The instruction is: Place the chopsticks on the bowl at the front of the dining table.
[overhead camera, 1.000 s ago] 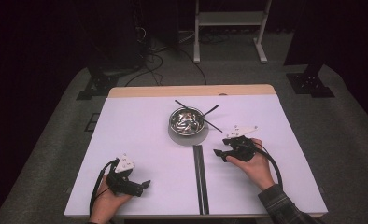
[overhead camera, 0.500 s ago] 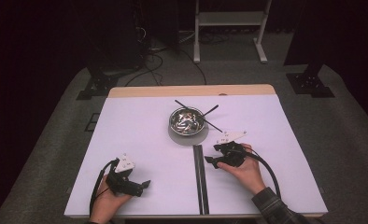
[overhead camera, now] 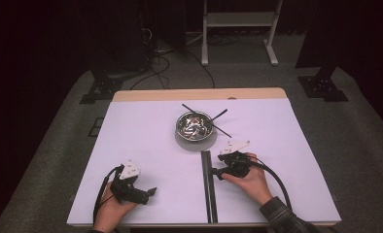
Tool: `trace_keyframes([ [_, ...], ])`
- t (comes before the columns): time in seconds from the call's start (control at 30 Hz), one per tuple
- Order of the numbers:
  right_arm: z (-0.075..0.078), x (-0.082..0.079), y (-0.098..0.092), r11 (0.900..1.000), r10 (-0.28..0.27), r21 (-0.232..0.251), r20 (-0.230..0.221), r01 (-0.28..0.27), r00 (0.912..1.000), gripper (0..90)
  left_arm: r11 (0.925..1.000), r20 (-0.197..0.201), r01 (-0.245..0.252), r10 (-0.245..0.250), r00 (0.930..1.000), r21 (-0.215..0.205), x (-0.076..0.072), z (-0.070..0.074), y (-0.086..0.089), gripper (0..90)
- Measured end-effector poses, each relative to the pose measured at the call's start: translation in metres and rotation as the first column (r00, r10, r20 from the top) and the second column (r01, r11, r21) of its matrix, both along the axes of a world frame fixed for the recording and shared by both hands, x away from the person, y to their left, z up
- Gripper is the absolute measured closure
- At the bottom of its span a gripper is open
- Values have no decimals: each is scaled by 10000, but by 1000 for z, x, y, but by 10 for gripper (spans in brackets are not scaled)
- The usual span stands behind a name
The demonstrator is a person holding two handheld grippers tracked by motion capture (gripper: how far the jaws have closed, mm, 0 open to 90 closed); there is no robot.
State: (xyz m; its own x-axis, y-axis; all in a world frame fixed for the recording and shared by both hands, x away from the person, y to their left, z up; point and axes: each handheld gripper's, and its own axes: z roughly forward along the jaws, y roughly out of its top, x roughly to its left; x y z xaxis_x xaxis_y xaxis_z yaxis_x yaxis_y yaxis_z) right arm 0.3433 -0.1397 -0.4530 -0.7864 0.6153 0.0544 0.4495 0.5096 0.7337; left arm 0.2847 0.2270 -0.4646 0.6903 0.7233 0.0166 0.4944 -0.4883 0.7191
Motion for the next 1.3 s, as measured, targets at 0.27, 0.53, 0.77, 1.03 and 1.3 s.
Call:
trace_keyframes([
  [0.27, -3, -1, 2, 9999, 62, -84, -64, -62, 10000, 350, 10000, -5, 3, -3, 10000, -10, 0, 0, 0, 0],
  [0.53, -5, -2, 3, 9989, 65, -471, 103, -60, 9999, 350, 10000, -7, 3, -3, 10000, -10, 0, 0, 0, 0],
  [0.77, -5, -4, 2, 9984, 108, -554, 140, -100, 9998, 347, 10000, -7, 3, -3, 10000, -9, 0, 0, 0, 0],
  [1.03, -4, -11, 2, 9974, 214, -686, 173, -201, 9996, 350, 10000, -8, 5, -5, 10000, -4, 0, 0, 0, 0],
  [1.3, -4, -22, 3, 9969, 322, -725, 185, -308, 9993, 359, 10000, -4, 7, -7, 10000, -4, 0, 0, 0, 0],
])
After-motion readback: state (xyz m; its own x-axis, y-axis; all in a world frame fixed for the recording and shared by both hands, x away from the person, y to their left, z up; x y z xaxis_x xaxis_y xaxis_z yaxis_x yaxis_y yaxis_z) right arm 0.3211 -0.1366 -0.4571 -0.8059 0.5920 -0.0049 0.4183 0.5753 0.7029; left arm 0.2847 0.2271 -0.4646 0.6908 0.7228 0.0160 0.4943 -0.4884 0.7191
